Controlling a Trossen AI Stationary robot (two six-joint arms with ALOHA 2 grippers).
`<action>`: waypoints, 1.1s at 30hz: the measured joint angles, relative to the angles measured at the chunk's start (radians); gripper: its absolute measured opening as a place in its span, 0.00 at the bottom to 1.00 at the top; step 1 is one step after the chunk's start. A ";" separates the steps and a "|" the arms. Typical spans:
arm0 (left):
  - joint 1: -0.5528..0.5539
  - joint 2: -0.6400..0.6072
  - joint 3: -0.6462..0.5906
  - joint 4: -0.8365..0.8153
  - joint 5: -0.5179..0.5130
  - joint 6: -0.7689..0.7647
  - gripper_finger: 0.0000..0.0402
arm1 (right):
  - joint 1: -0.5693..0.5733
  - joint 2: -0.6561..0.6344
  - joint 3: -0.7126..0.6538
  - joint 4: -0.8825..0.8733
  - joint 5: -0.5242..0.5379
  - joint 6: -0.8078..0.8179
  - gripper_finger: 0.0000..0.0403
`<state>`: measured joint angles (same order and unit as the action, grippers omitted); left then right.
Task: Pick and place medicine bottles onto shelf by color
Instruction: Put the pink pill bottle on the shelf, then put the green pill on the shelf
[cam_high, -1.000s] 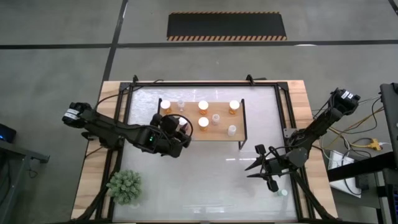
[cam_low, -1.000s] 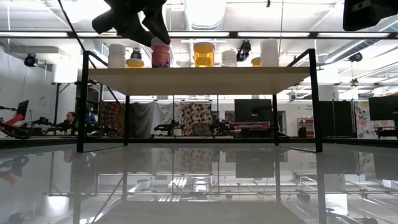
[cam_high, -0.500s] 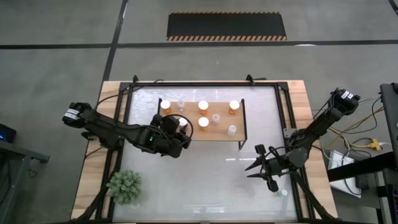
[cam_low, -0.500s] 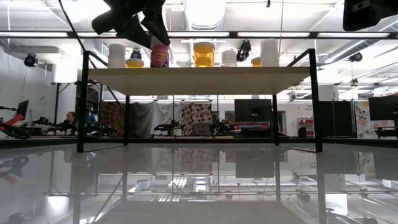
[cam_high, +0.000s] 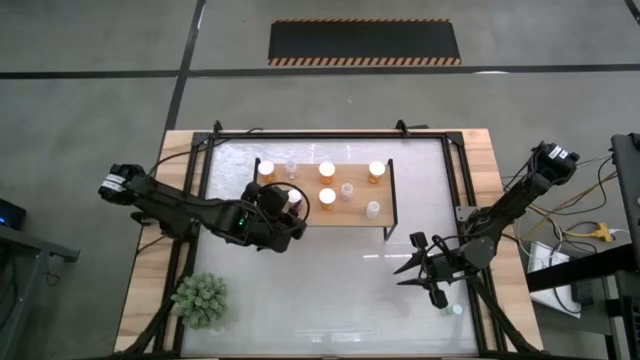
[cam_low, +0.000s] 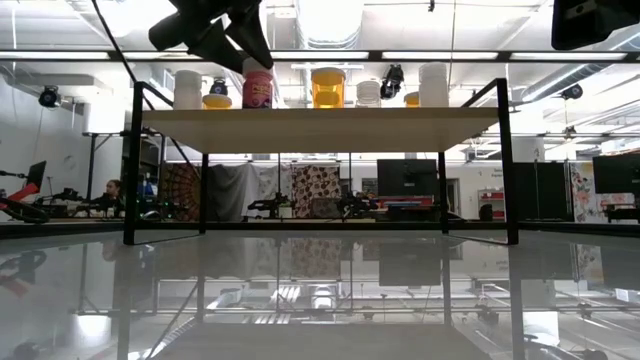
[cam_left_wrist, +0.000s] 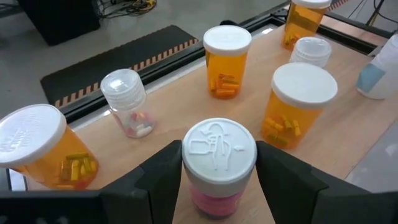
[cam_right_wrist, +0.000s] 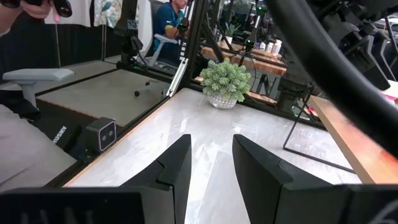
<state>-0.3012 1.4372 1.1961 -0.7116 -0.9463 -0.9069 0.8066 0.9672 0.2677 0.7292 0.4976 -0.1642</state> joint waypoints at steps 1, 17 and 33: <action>0.000 0.000 0.000 0.001 0.001 0.000 0.46 | 0.000 0.000 0.000 0.000 0.000 0.000 0.27; -0.001 -0.045 0.045 -0.004 0.054 0.133 0.56 | 0.000 -0.001 0.015 -0.004 0.000 0.075 0.27; -0.186 -0.097 0.088 0.358 0.130 0.902 0.56 | 0.000 0.025 0.603 -1.040 -0.002 0.715 0.27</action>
<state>-0.4872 1.3403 1.2842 -0.3538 -0.8158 -0.0053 0.8070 0.9922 0.8706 -0.3106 0.4959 0.5511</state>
